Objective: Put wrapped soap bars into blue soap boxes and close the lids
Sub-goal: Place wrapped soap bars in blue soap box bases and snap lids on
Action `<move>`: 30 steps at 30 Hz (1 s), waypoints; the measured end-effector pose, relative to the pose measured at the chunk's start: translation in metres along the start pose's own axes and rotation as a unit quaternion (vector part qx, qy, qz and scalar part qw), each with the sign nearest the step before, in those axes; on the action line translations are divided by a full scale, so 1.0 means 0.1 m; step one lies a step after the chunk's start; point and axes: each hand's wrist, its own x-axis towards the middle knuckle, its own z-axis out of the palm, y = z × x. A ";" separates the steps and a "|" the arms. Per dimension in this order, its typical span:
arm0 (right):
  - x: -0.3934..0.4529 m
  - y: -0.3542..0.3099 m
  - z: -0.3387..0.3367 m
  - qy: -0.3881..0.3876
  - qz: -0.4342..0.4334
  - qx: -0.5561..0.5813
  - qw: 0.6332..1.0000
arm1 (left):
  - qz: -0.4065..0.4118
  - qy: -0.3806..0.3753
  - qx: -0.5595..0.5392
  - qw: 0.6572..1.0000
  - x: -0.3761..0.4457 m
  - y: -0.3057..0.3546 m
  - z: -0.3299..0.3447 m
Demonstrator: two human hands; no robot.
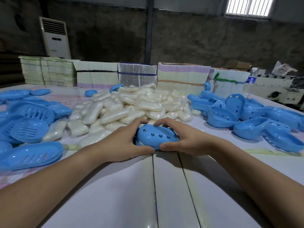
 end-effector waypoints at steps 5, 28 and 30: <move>0.01 0.00 0.02 0.000 0.004 -0.004 1.000 | -0.002 -0.008 -0.020 1.000 -0.02 0.02 -0.01; 0.03 -0.06 0.08 0.051 0.022 0.275 0.960 | -0.048 0.125 -0.314 0.940 -0.01 0.18 0.01; 0.04 -0.08 0.10 0.059 0.021 0.298 0.953 | -0.062 0.123 -0.390 0.911 0.01 0.19 0.02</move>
